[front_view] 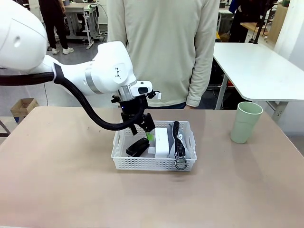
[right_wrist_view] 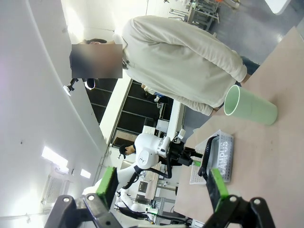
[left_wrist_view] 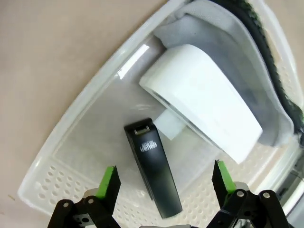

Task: Efficiently arrange items inside the basket to fit them all.
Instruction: Pick up the Stapler and place it inside the Organizing basket.

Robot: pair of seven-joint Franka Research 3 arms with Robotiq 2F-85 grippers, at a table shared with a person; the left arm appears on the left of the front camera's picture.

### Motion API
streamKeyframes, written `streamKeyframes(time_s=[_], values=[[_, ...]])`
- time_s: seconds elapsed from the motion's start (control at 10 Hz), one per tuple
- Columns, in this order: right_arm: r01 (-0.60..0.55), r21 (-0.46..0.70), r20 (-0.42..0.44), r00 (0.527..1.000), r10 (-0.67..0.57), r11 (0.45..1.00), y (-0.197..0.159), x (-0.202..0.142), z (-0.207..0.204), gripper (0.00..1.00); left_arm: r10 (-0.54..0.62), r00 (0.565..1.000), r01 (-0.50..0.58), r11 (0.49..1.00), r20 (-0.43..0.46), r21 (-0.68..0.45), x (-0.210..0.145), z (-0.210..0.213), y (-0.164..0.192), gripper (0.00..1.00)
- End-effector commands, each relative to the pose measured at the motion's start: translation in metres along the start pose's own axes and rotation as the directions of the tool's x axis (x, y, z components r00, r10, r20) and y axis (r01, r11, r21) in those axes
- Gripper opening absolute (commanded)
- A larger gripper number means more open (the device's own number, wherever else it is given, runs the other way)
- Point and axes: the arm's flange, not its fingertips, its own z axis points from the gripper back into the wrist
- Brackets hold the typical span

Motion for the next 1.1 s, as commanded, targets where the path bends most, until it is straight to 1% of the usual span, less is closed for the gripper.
streamKeyframes(time_s=[0.0,0.1,0.2,0.3,0.4,0.5,0.6,0.7,0.8,0.9,1.0], values=[[-0.024,0.017,0.008,1.0,0.024,1.0,0.001,0.002,0.0,1.0,-0.041,0.999,0.041,0.996,0.011,-0.083,-0.041,0.044,-0.004,1.0],[-0.024,0.017,0.008,1.0,0.024,1.0,0.001,0.002,0.0,1.0,-0.092,0.995,0.095,0.989,0.024,-0.115,-0.063,0.07,-0.01,1.0],[-0.024,0.017,0.008,1.0,0.024,1.0,0.001,0.002,0.0,1.0,-0.103,0.991,0.115,0.98,0.08,-0.162,-0.09,0.099,-0.013,1.0],[-0.024,0.017,0.008,1.0,0.024,1.0,0.001,0.002,0.0,1.0,-0.147,0.975,0.184,0.955,0.168,-0.231,-0.12,0.131,-0.015,1.0],[-0.024,0.017,0.008,1.0,0.024,1.0,0.001,0.002,0.0,1.0,-0.125,0.953,0.203,0.94,0.277,-0.274,-0.158,0.163,-0.008,1.0],[-0.024,0.017,0.008,1.0,0.024,1.0,0.001,0.002,0.0,1.0,0.005,0.926,0.142,0.922,0.378,-0.361,-0.206,0.188,0.02,1.0],[-0.024,0.017,0.008,1.0,0.024,1.0,0.001,0.002,0.0,1.0,0.064,0.902,0.166,0.862,0.428,-0.479,-0.253,0.194,0.056,1.0],[-0.024,0.017,0.008,1.0,0.024,1.0,0.001,0.002,0.0,1.0,0.235,0.836,0.104,0.82,0.496,-0.564,-0.302,0.182,0.1,1.0],[-0.024,0.017,0.008,1.0,0.024,1.0,0.001,0.002,0.0,1.0,0.29,0.766,0.202,0.738,0.573,-0.644,-0.353,0.159,0.138,1.0],[-0.024,0.017,0.008,1.0,0.024,1.0,0.001,0.002,0.0,1.0,0.514,0.588,0.168,0.677,0.624,-0.716,-0.41,0.129,0.178,1.0],[-0.024,0.017,0.008,1.0,0.024,1.0,0.001,0.002,0.0,1.0,0.65,0.427,0.178,0.622,0.629,-0.763,-0.453,0.102,0.21,1.0]])
